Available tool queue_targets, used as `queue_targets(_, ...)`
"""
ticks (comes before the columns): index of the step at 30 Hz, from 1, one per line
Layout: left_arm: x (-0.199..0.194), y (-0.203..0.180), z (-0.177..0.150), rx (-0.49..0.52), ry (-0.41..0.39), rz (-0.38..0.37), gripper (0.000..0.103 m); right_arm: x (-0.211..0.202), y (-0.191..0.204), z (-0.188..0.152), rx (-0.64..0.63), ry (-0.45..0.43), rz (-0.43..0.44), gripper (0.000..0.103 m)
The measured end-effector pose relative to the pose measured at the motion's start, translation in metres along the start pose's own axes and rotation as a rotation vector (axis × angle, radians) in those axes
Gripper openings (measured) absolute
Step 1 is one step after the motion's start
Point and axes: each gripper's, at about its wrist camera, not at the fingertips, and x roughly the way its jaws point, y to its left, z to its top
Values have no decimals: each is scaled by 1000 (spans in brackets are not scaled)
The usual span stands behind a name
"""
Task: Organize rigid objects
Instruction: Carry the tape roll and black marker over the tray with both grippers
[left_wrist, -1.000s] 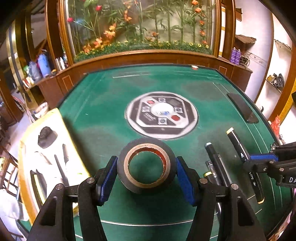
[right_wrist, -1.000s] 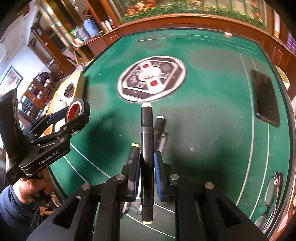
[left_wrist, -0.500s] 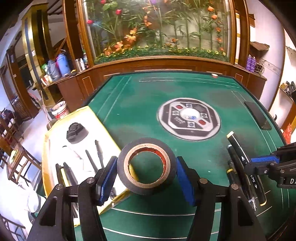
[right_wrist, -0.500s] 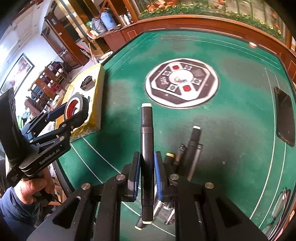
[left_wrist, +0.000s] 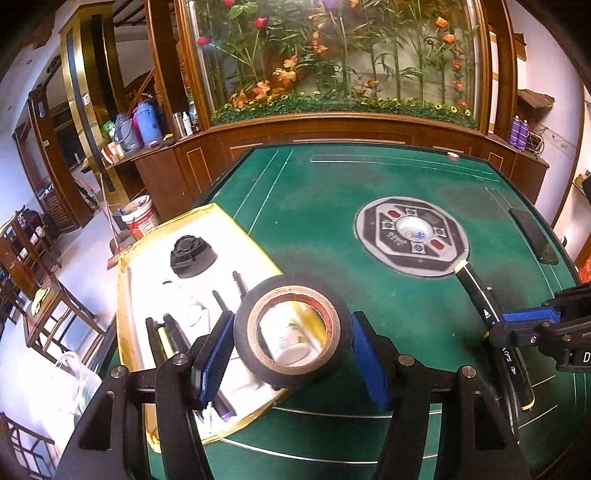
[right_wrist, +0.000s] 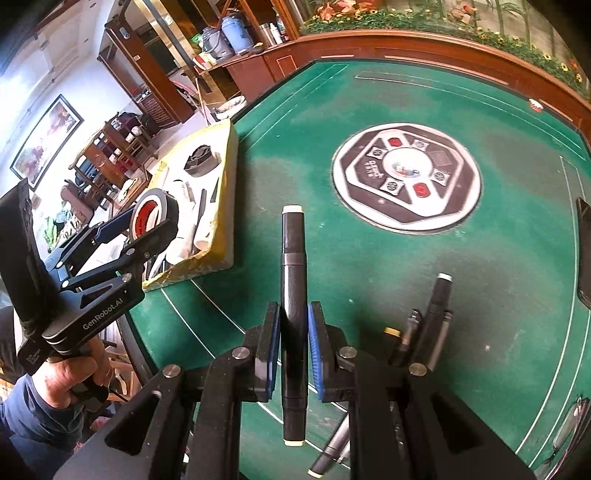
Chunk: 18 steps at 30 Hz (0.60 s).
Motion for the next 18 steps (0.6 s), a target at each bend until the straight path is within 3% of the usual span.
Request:
queue_targets(7,0,32,-4,-50,12,15,66,13,22,15,-29,6,30,14)
queue_targets(18,17,86,-11,-138,51,38,66,55,91,59,-146,27,92,14)
